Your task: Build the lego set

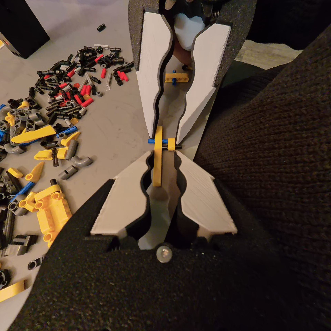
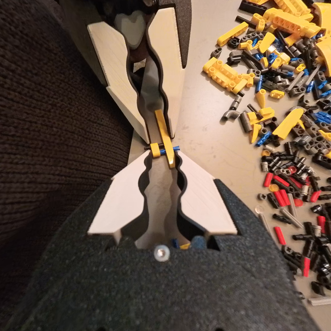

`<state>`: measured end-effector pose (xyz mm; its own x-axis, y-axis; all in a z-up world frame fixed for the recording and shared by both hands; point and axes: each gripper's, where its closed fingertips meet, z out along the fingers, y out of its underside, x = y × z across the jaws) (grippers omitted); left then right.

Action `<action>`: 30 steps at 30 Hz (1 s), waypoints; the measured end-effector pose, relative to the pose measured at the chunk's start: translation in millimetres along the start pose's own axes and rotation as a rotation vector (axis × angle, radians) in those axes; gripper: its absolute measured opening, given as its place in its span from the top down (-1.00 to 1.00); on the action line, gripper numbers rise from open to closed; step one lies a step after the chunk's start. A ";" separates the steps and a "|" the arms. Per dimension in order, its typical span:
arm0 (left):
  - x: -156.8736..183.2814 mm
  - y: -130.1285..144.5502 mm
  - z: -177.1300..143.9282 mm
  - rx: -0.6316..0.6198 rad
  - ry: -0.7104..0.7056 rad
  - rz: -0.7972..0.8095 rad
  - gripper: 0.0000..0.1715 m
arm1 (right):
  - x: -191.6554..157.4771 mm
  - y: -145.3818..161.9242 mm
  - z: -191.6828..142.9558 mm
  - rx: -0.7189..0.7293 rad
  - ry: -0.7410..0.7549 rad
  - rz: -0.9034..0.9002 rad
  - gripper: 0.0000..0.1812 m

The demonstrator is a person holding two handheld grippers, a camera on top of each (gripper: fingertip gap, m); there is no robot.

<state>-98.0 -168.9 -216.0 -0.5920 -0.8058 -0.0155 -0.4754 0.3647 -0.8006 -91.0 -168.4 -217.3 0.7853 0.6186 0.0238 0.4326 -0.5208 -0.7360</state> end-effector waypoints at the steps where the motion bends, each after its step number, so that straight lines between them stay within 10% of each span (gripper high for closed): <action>1: 0.1 -0.1 0.0 0.001 0.003 -0.002 0.75 | -0.1 -0.1 0.0 -0.001 0.000 0.000 0.72; 30: 0.5 0.6 2.4 -0.048 0.020 -0.027 0.75 | -0.1 -0.3 0.0 -0.015 0.034 -0.051 0.73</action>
<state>-97.0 -170.2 -218.0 -0.5908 -0.8066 0.0182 -0.5218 0.3648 -0.7711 -91.2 -168.3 -217.0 0.7766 0.6244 0.0841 0.4787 -0.4980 -0.7231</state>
